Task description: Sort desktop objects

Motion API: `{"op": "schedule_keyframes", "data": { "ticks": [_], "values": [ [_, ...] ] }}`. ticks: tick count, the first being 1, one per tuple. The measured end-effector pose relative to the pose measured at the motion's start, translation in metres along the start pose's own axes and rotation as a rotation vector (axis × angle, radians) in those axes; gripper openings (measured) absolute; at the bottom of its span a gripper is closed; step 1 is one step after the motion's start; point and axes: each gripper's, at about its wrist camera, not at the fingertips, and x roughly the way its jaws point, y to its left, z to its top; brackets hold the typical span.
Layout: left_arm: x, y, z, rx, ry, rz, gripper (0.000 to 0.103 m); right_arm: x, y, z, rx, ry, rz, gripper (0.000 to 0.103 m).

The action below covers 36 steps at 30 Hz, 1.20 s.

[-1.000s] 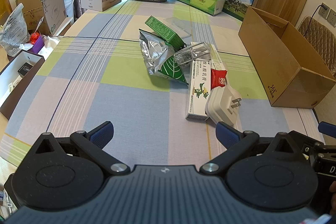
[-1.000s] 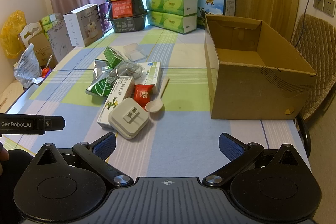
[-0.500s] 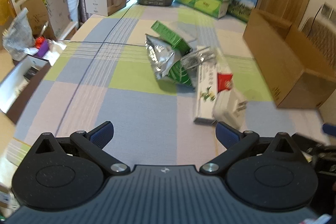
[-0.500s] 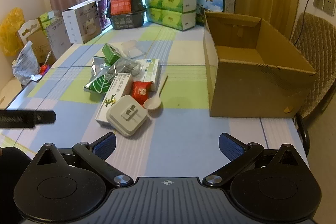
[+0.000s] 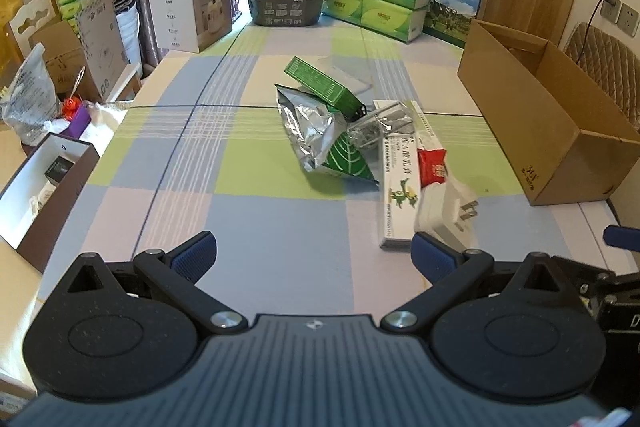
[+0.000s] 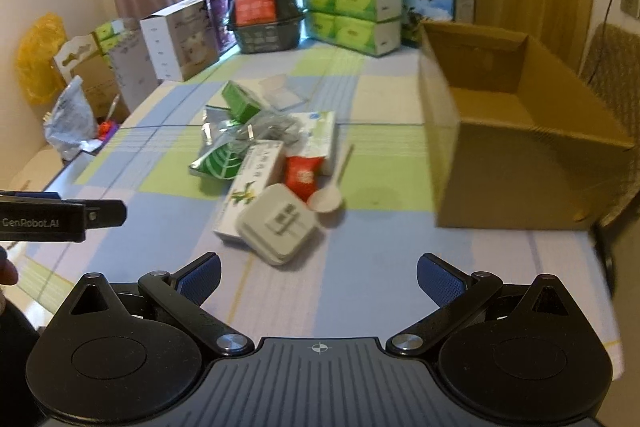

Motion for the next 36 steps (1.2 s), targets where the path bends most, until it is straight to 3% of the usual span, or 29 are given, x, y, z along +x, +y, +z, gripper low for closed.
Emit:
{"op": "schedule_keyframes", "data": {
  "ticks": [8, 16, 24, 28, 29, 34, 36],
  "values": [
    [0.026, 0.019, 0.008, 0.011, 0.019, 0.019, 0.102, 0.034, 0.009, 0.003, 0.043, -0.023, 0.064, 0.101],
    [0.061, 0.028, 0.016, 0.032, 0.027, 0.000, 0.102, 0.078, -0.005, 0.013, 0.215, 0.002, 0.113, 0.101],
    [0.094, 0.039, 0.011, -0.071, 0.105, -0.052, 0.102, 0.108, -0.003, 0.013, 0.225, 0.046, 0.127, 0.101],
    [0.097, 0.036, 0.010, -0.078, 0.107, -0.064, 0.102, 0.121, -0.009, 0.014, 0.296, 0.068, 0.137, 0.101],
    [0.098, 0.035, 0.009, -0.067, 0.104, -0.058, 0.102, 0.123, -0.010, 0.014, 0.316, 0.075, 0.144, 0.099],
    [0.102, 0.033, 0.008, -0.039, 0.106, -0.027, 0.102, 0.129, -0.009, 0.016, 0.323, 0.093, 0.132, 0.070],
    [0.104, 0.034, 0.008, -0.055, 0.113, -0.035, 0.102, 0.127, -0.011, 0.016, 0.310, 0.098, 0.131, 0.067]
  ]
}}
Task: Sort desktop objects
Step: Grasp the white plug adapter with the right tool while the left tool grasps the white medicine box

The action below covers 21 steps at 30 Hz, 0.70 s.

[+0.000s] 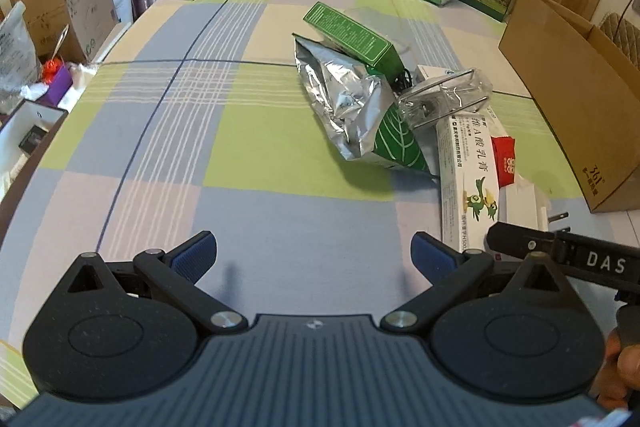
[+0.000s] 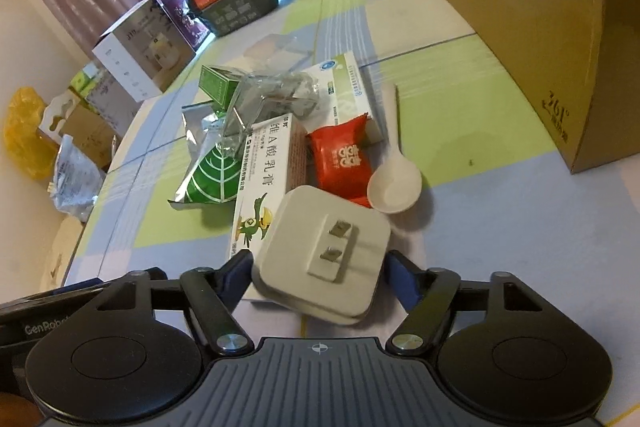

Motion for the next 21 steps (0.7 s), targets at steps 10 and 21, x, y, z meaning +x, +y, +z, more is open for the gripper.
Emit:
{"op": "schedule_keyframes", "data": {
  "ticks": [10, 21],
  "values": [
    [-0.002, -0.038, 0.002, 0.084, -0.037, -0.157, 0.101, -0.035, -0.007, -0.014, -0.261, -0.033, -0.229, 0.064],
    [0.024, -0.086, 0.001, 0.193, -0.030, -0.187, 0.079, -0.039, -0.033, -0.019, -0.265, -0.038, -0.271, 0.075]
  ]
}}
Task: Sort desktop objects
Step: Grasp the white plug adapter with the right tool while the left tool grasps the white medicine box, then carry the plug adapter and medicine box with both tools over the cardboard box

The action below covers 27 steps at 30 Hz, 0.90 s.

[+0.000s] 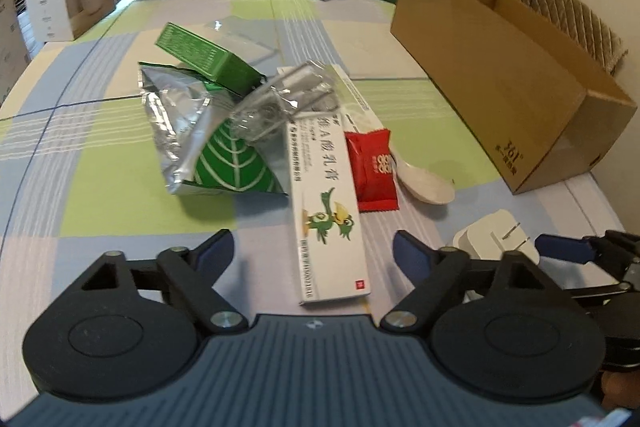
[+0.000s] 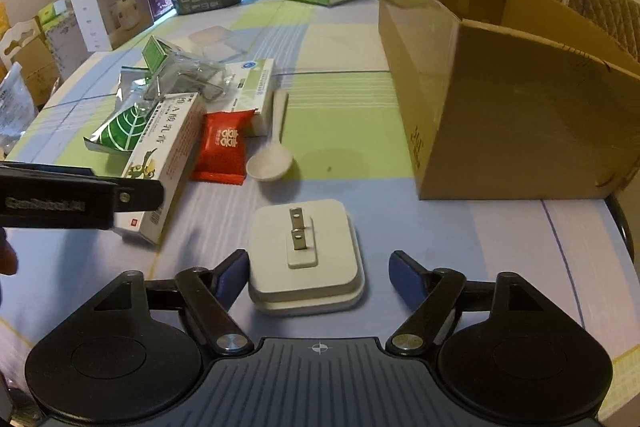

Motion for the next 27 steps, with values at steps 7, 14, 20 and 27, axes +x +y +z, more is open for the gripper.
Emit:
{"op": "schedule_keyframes", "data": {
  "ticks": [7, 14, 20, 27],
  "values": [
    [0.014, -0.005, -0.001, 0.023, 0.028, 0.018, 0.034, 0.003, 0.004, 0.000, -0.023, -0.012, 0.036, 0.075],
    [-0.012, 0.003, -0.020, 0.017, 0.068, 0.020, 0.033, 0.006, 0.003, 0.001, -0.004, -0.012, 0.034, 0.075],
    [-0.017, 0.003, -0.026, 0.056, 0.056, 0.048, 0.036, 0.011, 0.009, 0.000, -0.029, -0.004, 0.023, 0.075],
    [-0.002, 0.000, -0.016, 0.068, 0.041, 0.046, 0.038, 0.017, 0.009, -0.001, -0.041, -0.011, -0.006, 0.075]
  ]
}}
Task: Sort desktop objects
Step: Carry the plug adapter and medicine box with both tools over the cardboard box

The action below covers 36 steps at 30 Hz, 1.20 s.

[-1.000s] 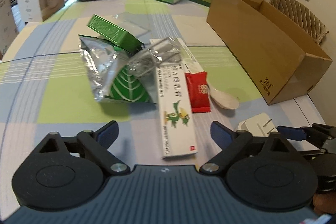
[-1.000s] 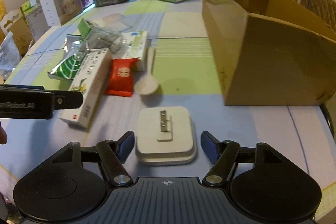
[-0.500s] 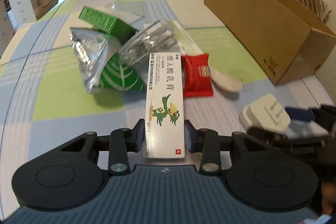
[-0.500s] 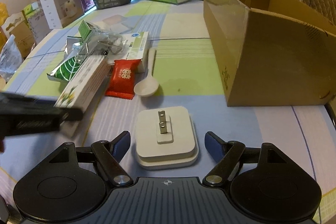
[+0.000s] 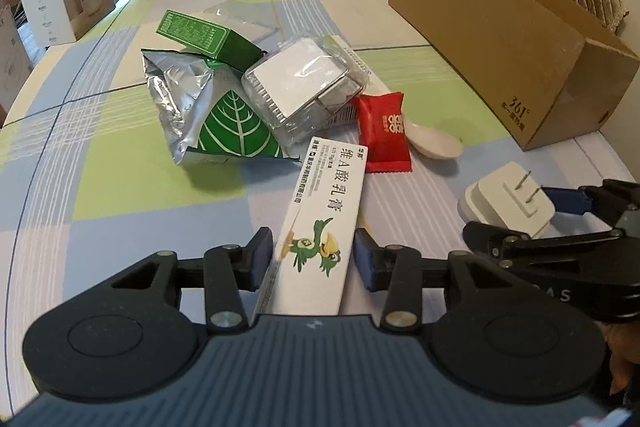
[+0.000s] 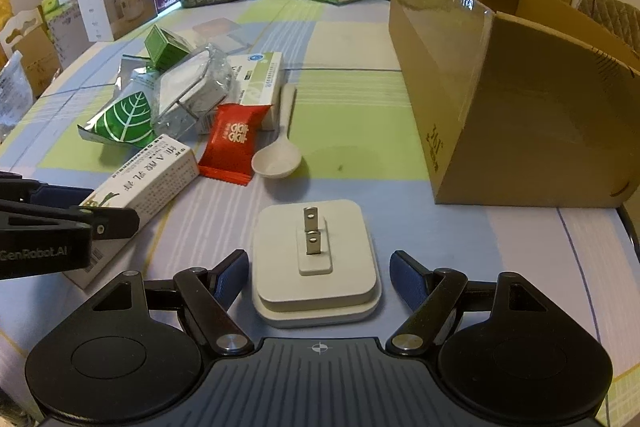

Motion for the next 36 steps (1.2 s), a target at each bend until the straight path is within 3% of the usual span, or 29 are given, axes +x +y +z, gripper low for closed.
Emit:
{"op": "schedule_keyframes", "data": {
  "ticks": [4, 5, 6, 11, 24, 30, 36],
  "values": [
    [0.007, -0.001, -0.003, 0.021, 0.017, 0.014, 0.038, 0.001, 0.003, 0.001, -0.011, 0.005, 0.001, 0.075],
    [0.006, -0.001, -0.004, 0.028, 0.014, 0.015, 0.038, 0.001, 0.004, 0.001, -0.014, 0.006, 0.003, 0.072],
    [0.006, -0.002, -0.004, 0.033, 0.015, 0.016, 0.038, 0.000, 0.005, 0.001, -0.020, 0.004, 0.002, 0.062],
    [0.001, -0.002, -0.006, 0.042, 0.017, 0.010, 0.034, -0.003, 0.008, 0.002, -0.010, -0.007, 0.017, 0.062],
    [-0.042, -0.012, 0.002, 0.031, -0.072, 0.007, 0.033, -0.046, 0.005, 0.013, -0.014, -0.162, 0.011, 0.062],
    [-0.076, -0.036, 0.039, 0.055, -0.166, -0.022, 0.033, -0.099, -0.010, 0.044, -0.015, -0.304, -0.030, 0.062],
    [-0.091, -0.079, 0.087, 0.066, -0.230, -0.087, 0.033, -0.126, -0.071, 0.088, 0.065, -0.347, -0.061, 0.062]
  ]
}}
